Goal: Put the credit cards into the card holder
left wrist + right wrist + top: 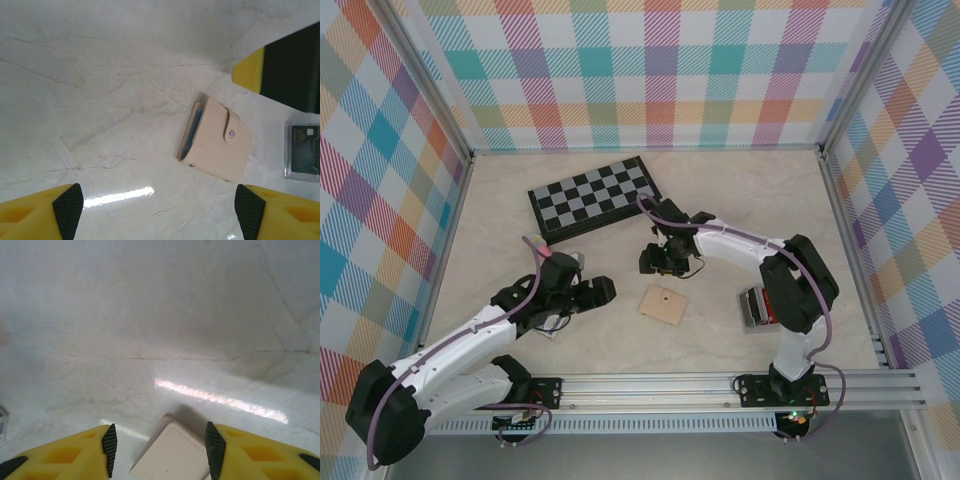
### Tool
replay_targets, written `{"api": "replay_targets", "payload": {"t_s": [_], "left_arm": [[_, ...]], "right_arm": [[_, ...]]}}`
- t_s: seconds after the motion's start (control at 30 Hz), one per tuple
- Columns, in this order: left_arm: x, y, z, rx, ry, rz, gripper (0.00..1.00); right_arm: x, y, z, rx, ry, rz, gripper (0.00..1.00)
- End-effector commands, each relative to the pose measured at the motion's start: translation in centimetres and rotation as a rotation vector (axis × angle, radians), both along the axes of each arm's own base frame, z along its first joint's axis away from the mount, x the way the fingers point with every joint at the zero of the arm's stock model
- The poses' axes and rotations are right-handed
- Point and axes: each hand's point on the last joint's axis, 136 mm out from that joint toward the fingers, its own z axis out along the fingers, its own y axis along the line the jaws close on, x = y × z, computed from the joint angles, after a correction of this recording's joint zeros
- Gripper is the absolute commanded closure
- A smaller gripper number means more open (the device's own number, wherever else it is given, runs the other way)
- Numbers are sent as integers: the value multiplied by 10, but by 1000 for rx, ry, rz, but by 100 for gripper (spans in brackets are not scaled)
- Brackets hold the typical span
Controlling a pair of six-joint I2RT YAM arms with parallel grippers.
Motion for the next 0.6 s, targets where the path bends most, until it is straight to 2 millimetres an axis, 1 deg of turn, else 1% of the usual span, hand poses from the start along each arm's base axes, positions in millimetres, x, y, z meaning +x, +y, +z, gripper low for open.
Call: {"api": "replay_targets", "payload": {"t_s": [0.0,0.13,0.23,0.3,0.47,0.57], "left_arm": [[-5,-14,-1,-52,25,-42,19],[-5,-19,-3,-66,40,-54,19],[-3,-24,-4,-69,48,-63,19],[-2,-27,-4,-70,61,-70,19],[-2,-38,-7,-79,94,-88,20],[-7,-45,-13,-75,129,-106,21]], "right_arm": [[-8,-18,-14,-96,36,12,48],[-22,-28,-23,-98,77,-2,48],[-36,-32,-25,-66,100,-16,48],[-46,-39,-27,-63,116,-35,47],[-71,-50,-27,-28,152,-76,47],[-83,-54,-25,5,160,-108,47]]}}
